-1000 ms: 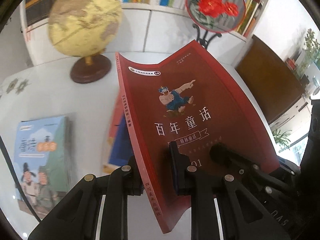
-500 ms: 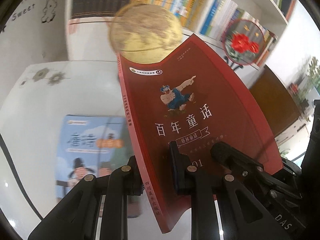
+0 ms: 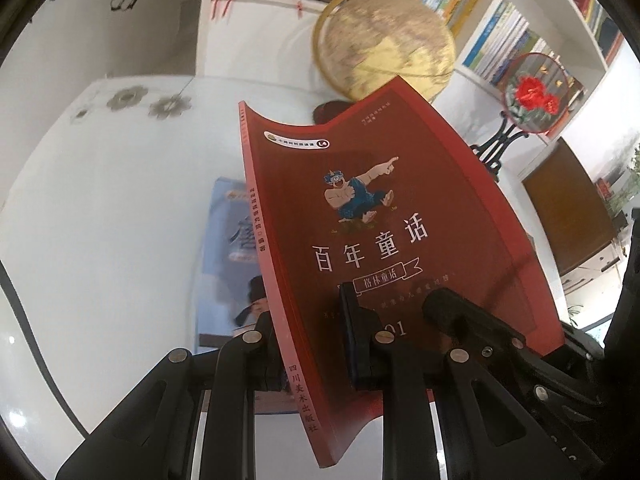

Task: Organize books
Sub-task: 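Lift the red book off the stack, holding it with both grippers, then lower the red book onto the table beside the stack and open both grippers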

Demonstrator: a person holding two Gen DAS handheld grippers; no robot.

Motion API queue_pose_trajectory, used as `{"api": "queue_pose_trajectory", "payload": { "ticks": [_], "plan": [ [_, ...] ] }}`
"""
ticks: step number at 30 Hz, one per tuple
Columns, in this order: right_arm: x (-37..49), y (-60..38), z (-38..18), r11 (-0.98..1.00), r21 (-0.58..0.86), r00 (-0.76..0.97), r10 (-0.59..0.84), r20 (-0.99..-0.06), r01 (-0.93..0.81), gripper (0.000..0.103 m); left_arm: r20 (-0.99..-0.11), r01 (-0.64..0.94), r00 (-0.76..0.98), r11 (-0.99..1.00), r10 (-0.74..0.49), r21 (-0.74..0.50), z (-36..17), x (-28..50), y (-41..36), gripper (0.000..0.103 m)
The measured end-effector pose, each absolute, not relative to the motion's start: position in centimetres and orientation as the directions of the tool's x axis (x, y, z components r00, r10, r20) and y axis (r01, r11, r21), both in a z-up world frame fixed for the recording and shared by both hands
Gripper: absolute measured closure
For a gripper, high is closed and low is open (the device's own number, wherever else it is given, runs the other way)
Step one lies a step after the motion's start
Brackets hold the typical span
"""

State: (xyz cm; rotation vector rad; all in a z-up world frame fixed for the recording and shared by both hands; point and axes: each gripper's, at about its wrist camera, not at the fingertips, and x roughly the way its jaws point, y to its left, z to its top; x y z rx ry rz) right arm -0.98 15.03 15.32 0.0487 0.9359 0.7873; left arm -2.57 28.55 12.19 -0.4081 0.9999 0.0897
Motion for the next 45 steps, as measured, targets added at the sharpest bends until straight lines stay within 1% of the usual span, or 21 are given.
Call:
{"api": "queue_pose_trajectory", "payload": {
  "ticks": [10,12,15,17,18,24,27,29,30,32,34,36,38,41,45],
  "plan": [
    [-1.6,17.7,10.2,0.815,0.38,0.331,0.538,-0.775,-0.437,0.095,-0.882,-0.297,0.445,0.904,-0.154,-0.308,7.9,-2.6,31.2,0.082],
    [-1.7,17.6,9.0,0.832,0.4,0.314,0.525,-0.791,-0.383,0.095,-0.885,-0.3,0.438,0.902,-0.158,-0.31,7.4,-2.8,31.4,0.079],
    [-2.0,17.6,8.3,0.842,0.393,0.315,0.512,-0.799,-0.37,0.095,-0.897,-0.303,0.412,0.904,-0.162,-0.302,6.5,-2.7,31.5,0.075],
    [-2.1,17.6,7.9,0.848,0.397,0.305,0.505,-0.808,-0.353,0.095,-0.897,-0.298,0.409,0.905,-0.167,-0.304,6.4,-2.8,31.6,0.075],
    [-2.1,17.5,7.5,0.853,0.403,0.298,0.5,-0.813,-0.332,0.095,-0.9,-0.292,0.406,0.91,-0.16,-0.294,6.5,-2.8,31.6,0.072],
    [-1.8,17.2,6.5,0.863,0.418,0.277,0.491,-0.826,-0.283,0.091,-0.908,-0.29,0.391,0.916,-0.15,-0.276,6.4,-2.7,31.7,0.071],
    [-1.7,17.1,6.3,0.865,0.425,0.258,0.489,-0.833,-0.267,0.089,-0.916,-0.298,0.376,0.918,-0.14,-0.263,6.4,-2.6,31.8,0.067],
    [-1.7,16.7,6.2,0.864,0.44,0.247,0.494,-0.833,-0.245,0.081,-0.919,-0.299,0.369,0.918,-0.14,-0.26,6.4,-2.7,31.8,0.067],
    [-1.6,16.3,6.0,0.862,0.457,0.233,0.501,-0.834,-0.217,0.081,-0.919,-0.303,0.367,0.915,-0.144,-0.264,6.4,-2.7,31.9,0.066],
    [-1.5,16.2,6.0,0.86,0.463,0.223,0.505,-0.834,-0.214,0.08,-0.923,-0.314,0.357,0.912,-0.143,-0.262,6.4,-2.7,32.1,0.066],
    [-1.6,16.3,6.1,0.863,0.45,0.217,0.496,-0.841,-0.229,0.079,-0.93,-0.321,0.346,0.916,-0.125,-0.243,6.5,-2.8,32.3,0.066],
    [-1.7,16.0,6.2,0.863,0.461,0.203,0.499,-0.842,-0.208,0.078,-0.937,-0.341,0.337,0.917,-0.088,-0.209,6.6,-3.1,32.6,0.066],
    [-1.8,15.7,6.2,0.861,0.473,0.19,0.504,-0.843,-0.189,0.076,-0.959,-0.393,0.283,0.911,-0.006,-0.122,6.4,-3.3,33.4,0.067],
    [-2.1,15.4,6.5,0.872,0.446,0.186,0.481,-0.856,-0.202,0.074,-0.96,-0.448,0.279,0.887,0.018,-0.113,6.8,-4.0,34.7,0.067],
    [-2.9,14.2,6.8,0.892,0.402,0.187,0.439,-0.879,-0.205,0.072,-0.959,-0.492,0.271,0.868,0.084,-0.064,7.8,-5.0,35.1,0.067]
  ]
}}
